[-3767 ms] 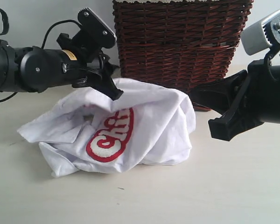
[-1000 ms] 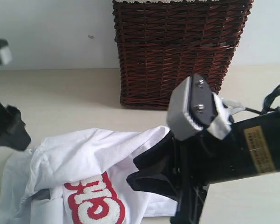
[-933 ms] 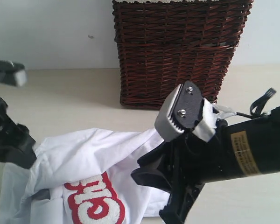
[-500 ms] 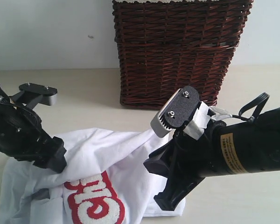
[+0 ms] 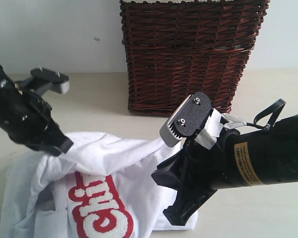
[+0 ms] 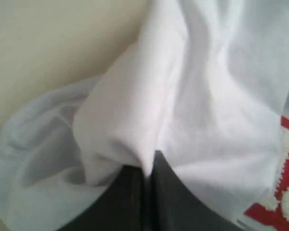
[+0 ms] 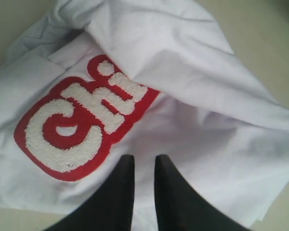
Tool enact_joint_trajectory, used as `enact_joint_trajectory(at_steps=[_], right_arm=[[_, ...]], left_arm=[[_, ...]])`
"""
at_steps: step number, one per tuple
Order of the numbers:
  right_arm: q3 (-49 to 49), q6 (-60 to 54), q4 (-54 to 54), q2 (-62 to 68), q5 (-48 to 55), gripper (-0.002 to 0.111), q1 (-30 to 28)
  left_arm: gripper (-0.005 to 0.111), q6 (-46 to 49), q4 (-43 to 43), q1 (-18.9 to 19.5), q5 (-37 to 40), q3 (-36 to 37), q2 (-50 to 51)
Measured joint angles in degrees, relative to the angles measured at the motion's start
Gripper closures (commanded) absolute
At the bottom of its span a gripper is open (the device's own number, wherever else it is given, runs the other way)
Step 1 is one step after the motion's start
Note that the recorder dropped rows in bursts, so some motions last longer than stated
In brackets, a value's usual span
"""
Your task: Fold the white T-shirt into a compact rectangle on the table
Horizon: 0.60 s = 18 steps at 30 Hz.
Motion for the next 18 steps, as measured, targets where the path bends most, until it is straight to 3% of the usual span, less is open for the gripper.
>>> enact_joint_trajectory(at_steps=[7,12,14,18], right_arm=[[0.00,0.00,0.00,0.00,0.00,0.092,0.00],[0.00,0.00,0.00,0.00,-0.24,0.092,0.00],[0.00,0.00,0.00,0.00,-0.24,0.092,0.00],[0.00,0.00,0.00,0.00,-0.36,0.092,0.00]], left_arm=[[0.107,4.88,6.19,-0.08,-0.71,-11.72,-3.36],[0.105,7.71,13.73,-0.08,-6.33,-15.01,-2.73],[0.093,7.85,15.18,-0.08,-9.84,-15.11,-2.49],[0.055,6.54,16.49,0.28,-14.17,-15.54,-1.98]])
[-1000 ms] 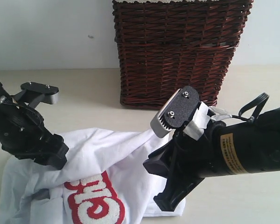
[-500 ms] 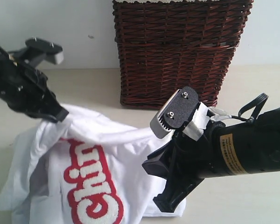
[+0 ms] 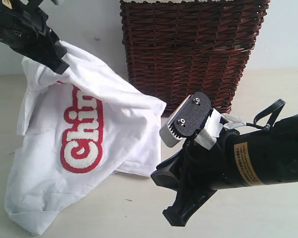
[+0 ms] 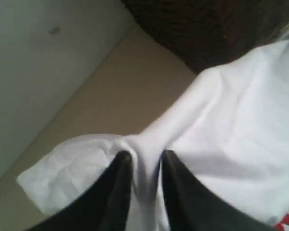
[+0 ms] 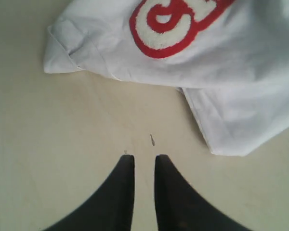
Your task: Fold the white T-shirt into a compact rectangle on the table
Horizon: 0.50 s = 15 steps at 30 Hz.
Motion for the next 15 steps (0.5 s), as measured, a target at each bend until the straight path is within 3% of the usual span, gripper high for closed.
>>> enact_joint_trajectory(at_steps=[2,5,9,12,15], right_arm=[[0.00,0.00,0.00,0.00,-0.11,0.092,0.00],[0.00,0.00,0.00,0.00,-0.11,0.092,0.00],[0.00,0.00,0.00,0.00,-0.11,0.092,0.00],[0.00,0.00,0.00,0.00,-0.22,0.092,0.00],[0.00,0.00,0.00,0.00,-0.33,0.092,0.00]], left_arm=[[0.048,-4.41,2.40,0.61,-1.92,-0.07,0.22],[0.049,-18.72,9.87,2.12,-2.87,-0.21,0.22],[0.049,-35.62,18.30,3.89,5.55,-0.34,0.22],[0.049,-38.09,14.15,6.36,17.71,-0.34,0.85],[0.049,-31.59,2.85,9.86,27.17,0.89,3.05]])
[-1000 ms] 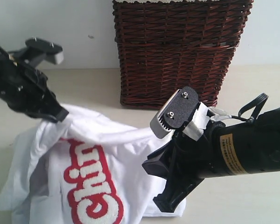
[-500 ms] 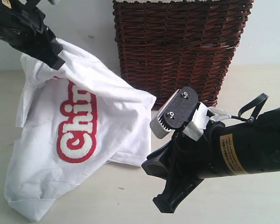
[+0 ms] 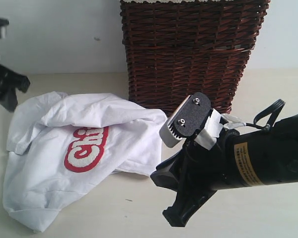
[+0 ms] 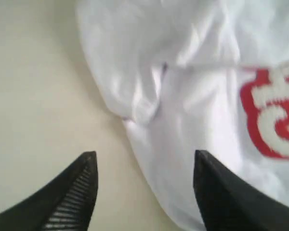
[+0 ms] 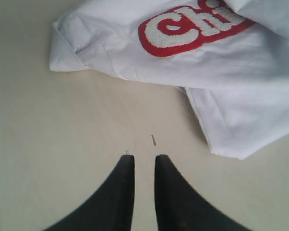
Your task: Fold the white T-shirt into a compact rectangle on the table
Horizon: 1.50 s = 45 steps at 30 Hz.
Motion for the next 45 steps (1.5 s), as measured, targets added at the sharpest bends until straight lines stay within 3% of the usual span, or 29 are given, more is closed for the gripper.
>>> enact_joint_trajectory(at_steps=[4,11,22,33,36,39,45], right_arm=[[0.00,0.00,0.00,0.00,0.00,0.092,0.00],[0.00,0.00,-0.11,0.00,0.00,0.092,0.00],[0.00,0.00,-0.11,0.00,0.00,0.092,0.00],[0.00,0.00,-0.11,0.00,-0.24,0.092,0.00],[0.00,0.00,-0.11,0.00,-0.34,0.092,0.00],[0.00,0.00,-0.11,0.00,-0.34,0.092,0.00],[0.00,0.00,0.01,0.00,-0.45,0.092,0.00]], left_arm=[[0.049,8.92,-11.61,1.97,1.25,5.14,2.44],[0.049,11.77,-14.95,2.01,-8.47,10.68,7.85],[0.048,11.56,-15.79,3.28,-20.57,6.40,19.73],[0.049,9.46,-15.63,4.88,-31.43,4.58,22.00],[0.068,12.53,-18.87,4.66,-32.07,4.58,22.00],[0.107,16.61,-21.80,4.13,-31.68,4.58,22.00],[0.107,20.86,-22.42,3.56,-25.71,3.44,21.47]])
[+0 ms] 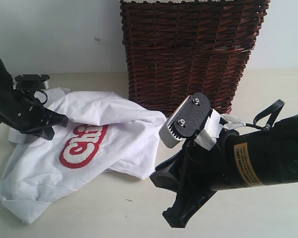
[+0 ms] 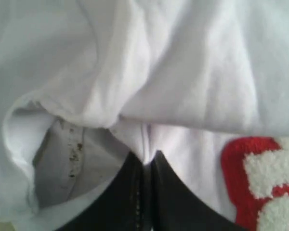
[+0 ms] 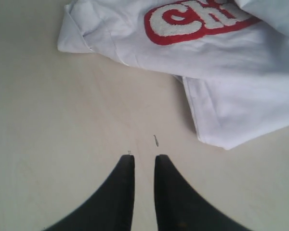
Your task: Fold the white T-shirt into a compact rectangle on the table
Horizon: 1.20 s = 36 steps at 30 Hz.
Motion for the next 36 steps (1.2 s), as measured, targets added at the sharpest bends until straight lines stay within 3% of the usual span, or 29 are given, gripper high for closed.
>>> enact_joint_trajectory(at_steps=[8,16,22,27,31,36], right_arm=[[0.00,0.00,0.00,0.00,-0.11,0.092,0.00],[0.00,0.00,0.00,0.00,-0.25,0.091,0.00],[0.00,-2.12,0.00,0.00,-4.21,0.067,0.00],[0.00,-3.17,1.20,0.13,-6.26,0.061,0.10],[0.00,-13.84,8.15,1.55,-6.14,0.056,3.11],[-2.01,-38.80,31.32,5.51,-0.96,0.051,10.27]], left_arm=[[0.107,0.25,1.34,0.00,8.66,-3.91,-12.24],[0.107,-4.45,4.13,0.00,20.71,-18.82,-27.12],[0.107,-6.58,2.18,-0.13,27.96,-28.83,-32.33],[0.107,-7.24,3.63,-0.13,34.99,-30.74,-32.82],[0.107,-8.69,3.31,-0.13,36.41,-30.74,-32.17],[0.107,-8.93,-1.81,-0.13,35.90,-31.23,-32.17]])
